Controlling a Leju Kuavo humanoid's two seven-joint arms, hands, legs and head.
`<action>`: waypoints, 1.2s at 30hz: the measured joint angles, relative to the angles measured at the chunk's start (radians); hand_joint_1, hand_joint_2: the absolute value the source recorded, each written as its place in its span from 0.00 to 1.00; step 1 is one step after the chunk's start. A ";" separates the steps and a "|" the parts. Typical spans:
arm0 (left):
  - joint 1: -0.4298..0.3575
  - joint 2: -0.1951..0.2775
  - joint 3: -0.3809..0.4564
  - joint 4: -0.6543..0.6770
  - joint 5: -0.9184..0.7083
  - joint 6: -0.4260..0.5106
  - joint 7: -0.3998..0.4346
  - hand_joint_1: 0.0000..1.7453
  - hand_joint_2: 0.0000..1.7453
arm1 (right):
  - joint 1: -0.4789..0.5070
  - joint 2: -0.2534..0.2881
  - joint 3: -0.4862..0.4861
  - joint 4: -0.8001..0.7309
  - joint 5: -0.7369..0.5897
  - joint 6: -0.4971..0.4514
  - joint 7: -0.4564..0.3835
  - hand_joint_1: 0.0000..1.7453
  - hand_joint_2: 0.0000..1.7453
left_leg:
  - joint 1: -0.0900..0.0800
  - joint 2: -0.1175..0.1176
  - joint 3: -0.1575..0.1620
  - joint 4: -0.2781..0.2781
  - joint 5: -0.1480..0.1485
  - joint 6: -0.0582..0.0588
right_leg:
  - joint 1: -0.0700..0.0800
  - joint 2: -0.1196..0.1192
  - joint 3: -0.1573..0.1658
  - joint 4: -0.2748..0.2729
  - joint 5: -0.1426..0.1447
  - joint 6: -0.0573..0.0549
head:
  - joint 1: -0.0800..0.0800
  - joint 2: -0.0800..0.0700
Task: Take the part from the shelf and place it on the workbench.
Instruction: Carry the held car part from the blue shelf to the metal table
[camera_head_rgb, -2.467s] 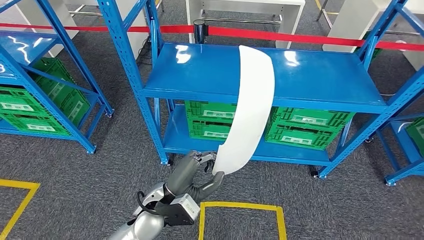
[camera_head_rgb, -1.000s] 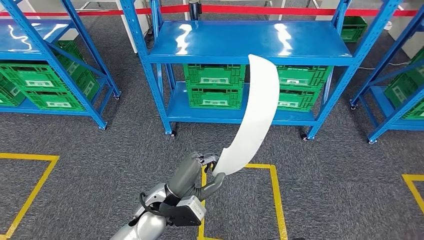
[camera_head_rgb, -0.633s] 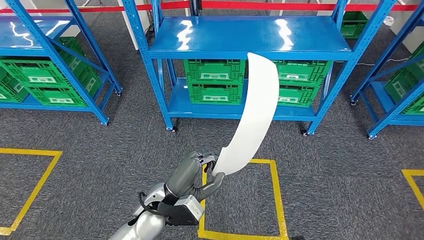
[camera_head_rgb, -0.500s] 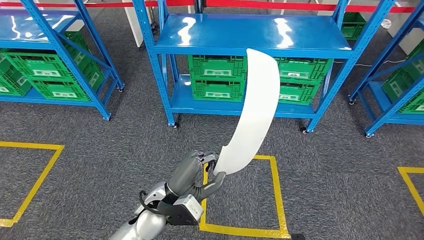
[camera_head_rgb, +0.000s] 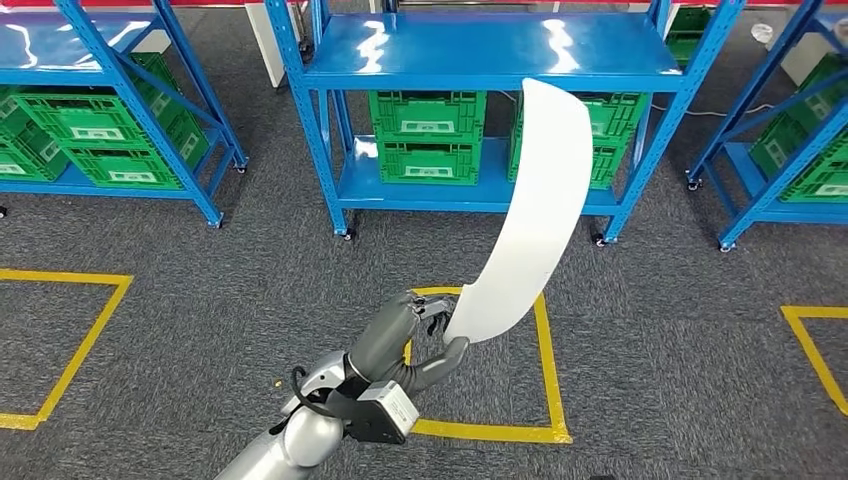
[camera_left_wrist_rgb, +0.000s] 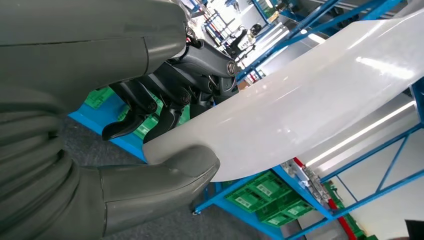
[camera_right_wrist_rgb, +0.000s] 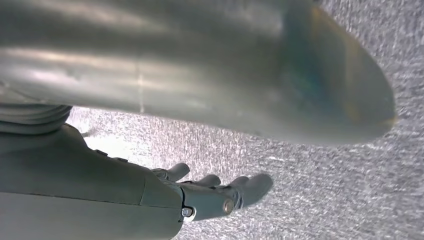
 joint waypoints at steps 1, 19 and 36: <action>0.000 0.000 0.000 0.002 0.001 0.000 0.000 1.00 1.00 | -0.002 -0.001 0.000 -0.001 0.002 -0.002 0.000 0.00 0.00 | 0.002 -0.001 -0.008 0.016 -0.022 -0.006 | 0.000 -0.001 -0.008 0.000 0.009 -0.011 | 0.000 0.000; -0.002 -0.009 -0.013 0.023 0.000 0.027 0.006 1.00 1.00 | -0.005 -0.014 0.001 -0.003 0.012 -0.010 0.017 0.00 0.00 | -0.018 -0.002 0.144 -0.087 -0.062 0.066 | 0.011 -0.002 -0.168 0.119 -0.008 0.017 | -0.001 0.000; 0.002 -0.004 -0.016 0.034 0.008 0.036 0.000 1.00 1.00 | -0.007 -0.021 0.003 -0.004 0.011 -0.009 0.007 0.00 0.00 | 0.002 -0.006 -0.065 0.238 -0.181 -0.012 | 0.000 -0.006 -0.042 -0.008 0.044 -0.025 | -0.002 0.000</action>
